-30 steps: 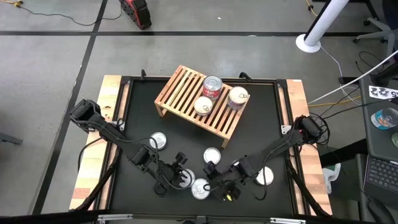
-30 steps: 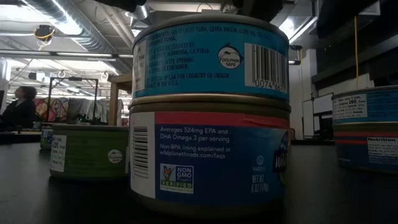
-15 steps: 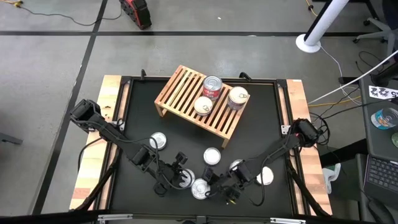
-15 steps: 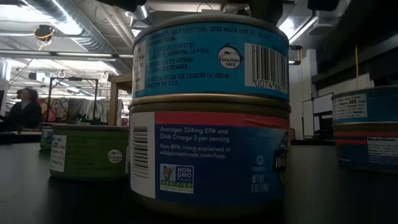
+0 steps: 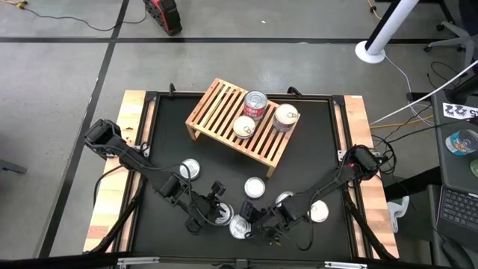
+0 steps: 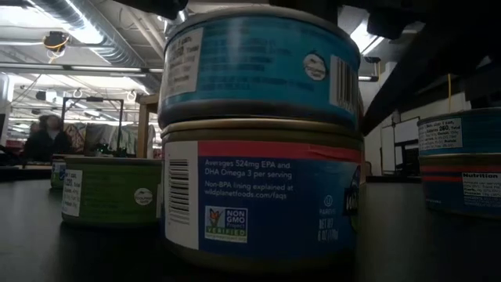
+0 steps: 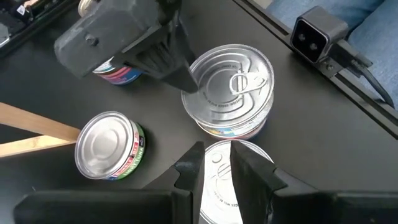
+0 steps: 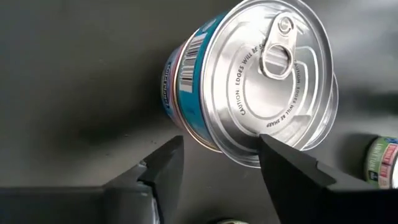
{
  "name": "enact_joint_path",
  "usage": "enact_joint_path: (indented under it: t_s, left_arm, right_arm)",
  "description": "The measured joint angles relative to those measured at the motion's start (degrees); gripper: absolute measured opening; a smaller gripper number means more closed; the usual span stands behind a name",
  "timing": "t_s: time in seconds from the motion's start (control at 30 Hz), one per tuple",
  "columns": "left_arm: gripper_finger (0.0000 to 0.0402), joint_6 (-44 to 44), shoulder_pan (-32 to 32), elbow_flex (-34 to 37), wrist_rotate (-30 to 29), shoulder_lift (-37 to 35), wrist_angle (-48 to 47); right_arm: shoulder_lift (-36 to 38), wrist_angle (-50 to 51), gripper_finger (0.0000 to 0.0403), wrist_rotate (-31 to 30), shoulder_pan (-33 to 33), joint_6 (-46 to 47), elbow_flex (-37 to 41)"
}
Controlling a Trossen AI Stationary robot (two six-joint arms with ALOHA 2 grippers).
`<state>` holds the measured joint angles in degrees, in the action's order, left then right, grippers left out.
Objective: Stack canned seafood by type on shelf
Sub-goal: Put the yellow and blue tuna can on the shelf
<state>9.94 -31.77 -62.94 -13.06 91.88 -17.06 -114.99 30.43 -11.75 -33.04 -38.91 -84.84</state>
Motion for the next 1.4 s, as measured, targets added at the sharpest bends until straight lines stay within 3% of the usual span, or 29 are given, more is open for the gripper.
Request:
enact_joint_path:
  t_s: [0.67, 1.4]
  left_arm:
    - [0.0072, -0.3, 0.0, 0.0, 0.0, 0.0, 0.0]
    - [0.0073, -2.2, 0.0, 0.0, -2.8, 0.0, -0.1]
  right_arm:
    - [0.0, -0.7, 0.0011, -2.9, 0.0, -0.4, 0.0]
    - [-0.4, -0.2, 0.0002, -4.0, 0.1, -0.3, 0.3]
